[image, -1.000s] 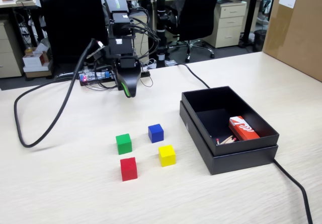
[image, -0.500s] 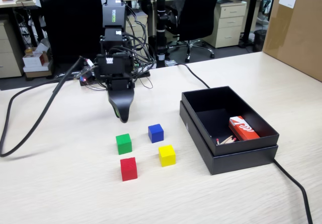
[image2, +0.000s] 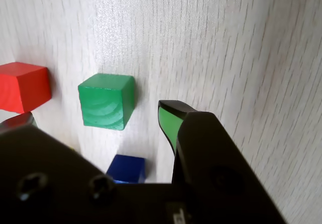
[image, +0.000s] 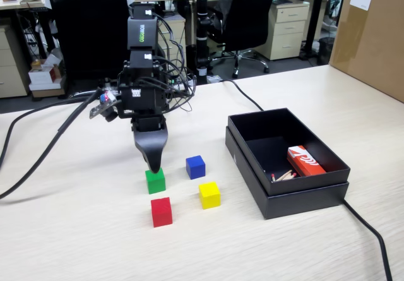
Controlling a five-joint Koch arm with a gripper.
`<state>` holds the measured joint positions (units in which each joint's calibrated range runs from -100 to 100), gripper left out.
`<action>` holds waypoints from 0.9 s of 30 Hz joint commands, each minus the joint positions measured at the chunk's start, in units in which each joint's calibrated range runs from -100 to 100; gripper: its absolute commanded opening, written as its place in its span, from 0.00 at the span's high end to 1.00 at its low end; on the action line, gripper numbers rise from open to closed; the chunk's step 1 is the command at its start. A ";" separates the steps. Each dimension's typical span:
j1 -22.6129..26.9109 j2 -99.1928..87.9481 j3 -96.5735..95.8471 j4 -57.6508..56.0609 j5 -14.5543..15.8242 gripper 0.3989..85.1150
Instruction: Put the green cube on top of the red cube
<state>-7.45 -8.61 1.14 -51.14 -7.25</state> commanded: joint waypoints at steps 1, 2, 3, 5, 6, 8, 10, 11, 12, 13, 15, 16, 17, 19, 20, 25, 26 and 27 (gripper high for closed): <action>0.10 0.17 5.02 -0.56 -0.20 0.44; 0.10 0.86 5.11 -0.56 -0.20 0.44; 0.10 1.55 5.30 -0.56 -0.20 0.44; 0.05 4.08 6.47 -0.56 -0.44 0.44; 0.00 4.76 6.84 -0.56 -0.59 0.45; -0.15 6.26 7.74 -0.56 -0.88 0.45; -0.24 7.86 8.56 -0.56 -1.12 0.45; -0.24 8.09 8.65 -0.56 -1.17 0.45; -0.24 8.67 8.92 -0.56 -1.22 0.46; -0.24 9.58 9.19 -0.56 -1.27 0.48; -0.24 10.04 9.19 -0.56 -1.32 0.48; -0.24 10.27 9.10 -0.65 -1.27 0.48; -0.20 10.50 9.10 -0.74 -1.27 0.49; -0.15 11.19 9.19 -1.26 -1.27 0.51; -0.15 11.53 9.19 -1.34 -1.27 0.51; 0.00 13.83 9.92 -1.43 -1.32 0.60; 0.00 14.06 10.19 -1.43 -1.27 0.63; 0.05 14.40 10.55 -1.43 -1.27 0.64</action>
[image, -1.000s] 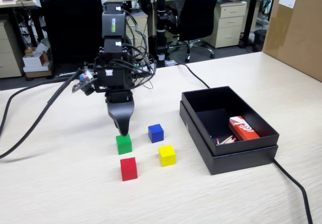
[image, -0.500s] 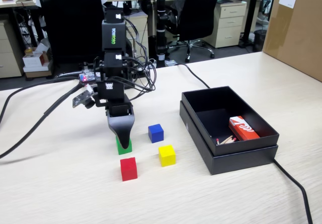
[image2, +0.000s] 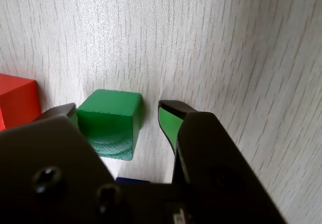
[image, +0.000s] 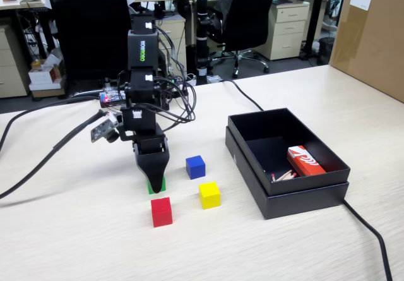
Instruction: Put the green cube on top of the red cube
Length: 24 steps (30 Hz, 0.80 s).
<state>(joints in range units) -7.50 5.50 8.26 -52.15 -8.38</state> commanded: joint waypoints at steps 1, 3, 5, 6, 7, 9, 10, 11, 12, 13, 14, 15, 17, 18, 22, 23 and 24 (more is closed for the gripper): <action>0.10 0.75 3.62 -0.42 -0.15 0.64; 0.10 1.67 4.07 -0.94 -0.15 0.65; 0.15 2.01 4.98 -2.06 -0.15 0.73; 0.15 2.13 5.34 -2.06 -0.15 0.79; 0.15 2.36 5.70 -2.06 -0.10 0.84; 0.10 2.59 5.97 -2.06 -0.10 0.92; 0.10 2.70 6.06 -2.06 -0.10 0.95; 0.10 2.70 5.97 -2.06 -0.05 0.96; 0.10 2.70 5.97 -2.06 0.00 0.96; 0.05 2.59 5.97 -2.06 0.05 0.96; 0.05 2.13 5.97 -2.06 0.10 0.96; 0.05 1.56 5.97 -2.06 0.24 0.96; 0.00 -0.28 6.24 -2.06 0.34 0.96; -0.05 -1.43 6.52 -2.06 0.49 0.96; -0.20 -5.33 9.69 -2.06 1.22 0.96; -0.20 -5.56 9.96 -2.06 1.32 0.96; -0.15 -6.25 11.05 -2.15 1.51 0.96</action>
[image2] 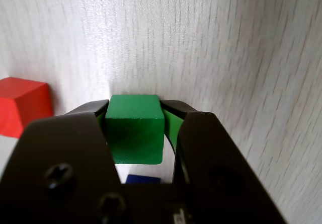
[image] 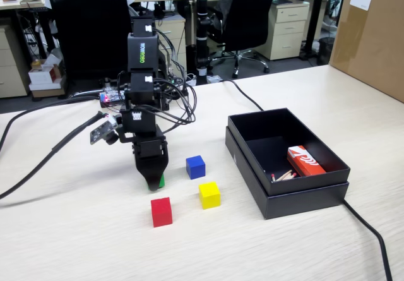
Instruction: Put the green cube on top of the red cube
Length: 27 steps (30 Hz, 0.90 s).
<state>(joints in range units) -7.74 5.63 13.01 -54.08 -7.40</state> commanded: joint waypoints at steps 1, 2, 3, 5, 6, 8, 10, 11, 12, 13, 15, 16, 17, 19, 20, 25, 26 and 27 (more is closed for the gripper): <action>0.15 -7.18 7.48 -0.39 0.73 0.96; 0.20 -7.64 9.11 -1.42 0.98 0.96; 0.39 -7.64 12.20 -3.41 1.42 0.97; 0.73 -7.75 15.55 -4.79 1.90 0.97; 0.83 -7.75 17.09 -4.79 2.15 0.97; 1.17 -6.95 20.90 -4.79 2.44 0.97; 1.51 -1.79 27.61 -4.79 2.83 0.96; 1.56 4.98 35.04 -4.79 3.08 0.96; 1.56 5.67 35.68 -4.71 3.08 0.96; 1.56 7.74 37.22 -4.71 3.03 0.96; 1.47 10.61 39.12 -4.62 3.08 0.96; 1.32 12.44 40.03 -4.45 3.08 0.96; 1.27 13.24 40.03 -4.45 3.08 0.96; 1.07 16.11 40.21 -3.84 3.13 0.96; 1.07 16.80 40.21 -3.84 3.13 0.96; 0.93 19.33 40.48 -3.50 3.27 0.96; 0.93 19.67 40.66 -3.50 3.27 0.96; 0.93 19.67 40.66 -3.50 3.27 0.96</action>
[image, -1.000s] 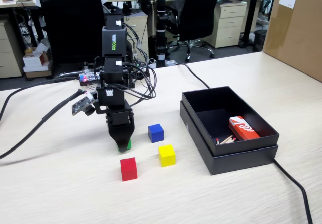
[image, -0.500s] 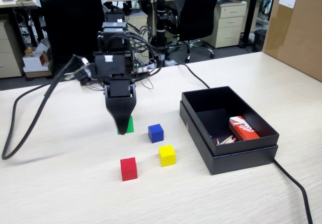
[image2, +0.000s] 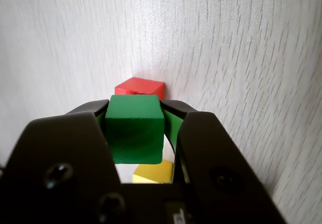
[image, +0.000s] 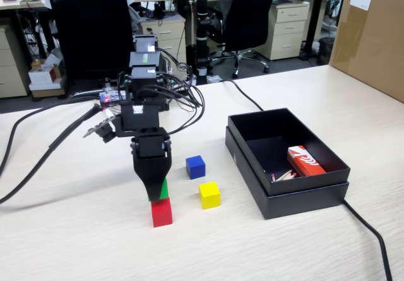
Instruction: Put the green cube on top of the red cube
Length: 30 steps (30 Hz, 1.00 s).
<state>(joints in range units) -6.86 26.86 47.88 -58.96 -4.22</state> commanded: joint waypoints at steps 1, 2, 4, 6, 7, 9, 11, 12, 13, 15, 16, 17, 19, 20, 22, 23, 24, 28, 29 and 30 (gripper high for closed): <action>0.10 -1.44 5.79 1.38 0.15 0.96; 0.10 -1.22 6.34 1.38 0.29 0.96; 0.15 -1.10 6.79 1.55 0.34 0.96; 0.15 -1.10 6.88 2.42 0.44 0.96; 0.15 -1.10 6.88 2.59 0.44 0.96; 0.20 -1.10 6.97 2.68 0.44 0.96; 0.20 -0.30 7.34 2.76 0.49 0.96; 0.15 1.08 7.52 3.80 0.49 0.95; 0.20 1.31 7.79 3.80 0.44 0.89; 0.29 1.54 7.70 3.80 0.44 0.71; 0.29 1.54 7.70 3.80 0.39 0.69; 0.29 1.54 7.88 3.80 0.39 0.68; 0.34 1.54 8.42 3.80 0.39 0.68; 0.39 1.54 8.79 3.80 0.39 0.68; 0.39 1.42 9.24 3.80 0.39 0.68; 0.39 1.42 9.42 3.80 0.39 0.68; 0.39 1.42 9.78 3.80 0.39 0.68; 0.39 0.96 10.24 3.80 0.44 0.59; 0.44 0.85 10.15 3.80 0.44 0.56; 0.44 0.74 9.96 3.80 0.44 0.53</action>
<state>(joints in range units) -6.57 30.10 52.62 -57.96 -3.74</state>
